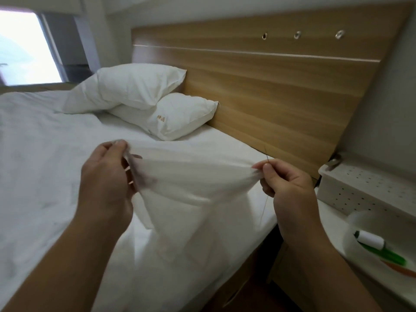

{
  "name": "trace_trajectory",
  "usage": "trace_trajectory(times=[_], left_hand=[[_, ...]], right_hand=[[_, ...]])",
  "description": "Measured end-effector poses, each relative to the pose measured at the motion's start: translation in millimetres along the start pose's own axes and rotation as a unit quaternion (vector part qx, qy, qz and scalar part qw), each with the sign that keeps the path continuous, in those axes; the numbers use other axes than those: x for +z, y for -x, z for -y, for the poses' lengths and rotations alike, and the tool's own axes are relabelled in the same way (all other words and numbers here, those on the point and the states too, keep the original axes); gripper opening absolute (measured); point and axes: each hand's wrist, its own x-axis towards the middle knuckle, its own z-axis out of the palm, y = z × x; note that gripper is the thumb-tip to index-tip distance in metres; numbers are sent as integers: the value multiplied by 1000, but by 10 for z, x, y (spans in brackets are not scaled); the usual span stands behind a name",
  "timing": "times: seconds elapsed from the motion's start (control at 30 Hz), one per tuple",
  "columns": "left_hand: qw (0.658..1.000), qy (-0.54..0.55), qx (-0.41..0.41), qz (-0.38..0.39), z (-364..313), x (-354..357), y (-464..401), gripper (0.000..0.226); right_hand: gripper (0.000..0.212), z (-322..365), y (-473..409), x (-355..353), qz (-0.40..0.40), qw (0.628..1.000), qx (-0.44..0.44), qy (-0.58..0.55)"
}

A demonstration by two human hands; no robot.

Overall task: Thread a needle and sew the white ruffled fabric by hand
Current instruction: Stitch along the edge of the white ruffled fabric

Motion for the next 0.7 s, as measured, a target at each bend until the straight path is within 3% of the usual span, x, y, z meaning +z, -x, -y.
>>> trace_trajectory(times=[0.17, 0.53, 0.7], left_hand=[[991, -77, 111, 8, -430, 0, -11, 21], [981, -190, 35, -19, -20, -156, -154, 30], [982, -185, 32, -22, 83, -280, -184, 28]], right_hand=[[26, 311, 199, 45, -1, 998, -70, -4], [29, -44, 226, 136, 42, 983, -56, 170], [29, -142, 192, 144, 39, 986, -41, 158]])
